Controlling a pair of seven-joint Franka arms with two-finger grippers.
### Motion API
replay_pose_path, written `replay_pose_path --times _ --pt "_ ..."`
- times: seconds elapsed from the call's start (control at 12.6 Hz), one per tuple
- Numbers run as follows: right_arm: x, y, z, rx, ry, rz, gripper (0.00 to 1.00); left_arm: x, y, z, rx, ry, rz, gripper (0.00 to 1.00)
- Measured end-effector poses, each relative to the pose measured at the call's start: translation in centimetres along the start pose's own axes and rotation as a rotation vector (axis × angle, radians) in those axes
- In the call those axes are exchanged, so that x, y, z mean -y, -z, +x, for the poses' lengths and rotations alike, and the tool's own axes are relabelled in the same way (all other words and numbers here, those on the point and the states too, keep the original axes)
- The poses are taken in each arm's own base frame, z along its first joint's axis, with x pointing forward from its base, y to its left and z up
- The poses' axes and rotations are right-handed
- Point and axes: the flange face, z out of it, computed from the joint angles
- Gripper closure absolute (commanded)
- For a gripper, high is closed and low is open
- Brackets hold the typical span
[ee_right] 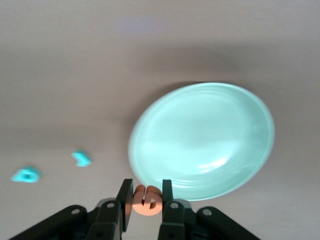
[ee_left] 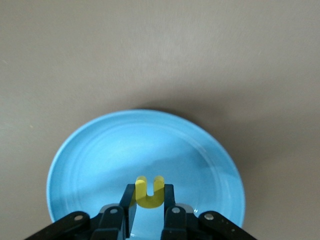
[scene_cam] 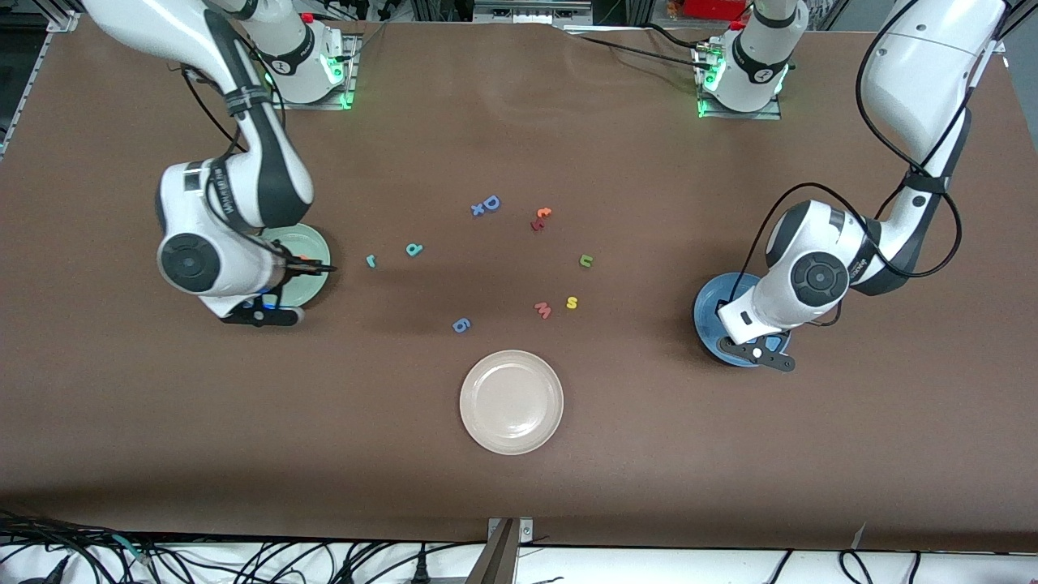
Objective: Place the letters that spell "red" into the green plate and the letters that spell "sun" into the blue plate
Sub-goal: 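Release the U on the blue plate while the right gripper releases orange letter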
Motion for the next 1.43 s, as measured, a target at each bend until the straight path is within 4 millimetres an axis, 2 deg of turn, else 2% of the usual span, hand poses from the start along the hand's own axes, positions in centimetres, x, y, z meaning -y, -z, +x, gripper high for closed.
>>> replay_pose_path --times 0.08,0.16,0.32,0.56,0.71,0.95,1.03,1.19,1.27,1.35,1.43 --pt "-2.8 -1.0 0.1 0.02 0.028 -0.003 0.91 -0.2 -0.9 -0.1 0.013 -0.005 -0.007 0.54" --pt "-5.1 -2.1 0.1 0.037 0.048 -0.004 0.91 -0.4 -1.5 -0.1 0.022 -0.008 -0.013 0.01" --pt "-8.0 -4.6 -0.2 0.045 0.066 -0.003 0.91 -0.6 -1.9 -0.1 0.027 -0.011 -0.018 0.0" --pt "-8.3 -8.7 -1.0 0.035 0.077 -0.007 0.91 -1.8 -1.2 0.3 0.015 -0.029 -0.023 0.0" --pt "-8.3 -10.5 -1.6 0.045 0.077 -0.009 0.9 -4.6 0.3 0.7 0.008 -0.055 -0.037 0.0" --pt "-8.9 -11.5 -1.6 0.044 0.083 -0.008 0.86 -11.8 3.1 0.9 -0.015 0.018 -0.07 0.0" --pt "-9.1 -11.7 -1.5 0.044 0.085 -0.009 0.77 -14.6 3.5 0.8 -0.017 0.044 -0.075 0.0" --pt "-9.5 -12.4 -1.2 0.039 0.09 -0.011 0.42 -20.0 3.7 0.5 -0.027 0.059 -0.076 0.0" --pt "-9.6 -12.6 -1.2 0.038 0.092 -0.012 0.31 -22.5 3.8 0.6 -0.054 0.069 -0.092 0.0" --pt "-9.6 -12.6 -1.1 0.038 0.093 -0.012 0.24 -24.4 3.6 0.8 -0.087 0.073 -0.118 0.0" --pt "-9.6 -12.5 -1.1 0.036 0.094 -0.012 0.22 -25.7 3.1 1.0 -0.113 0.066 -0.142 0.0"
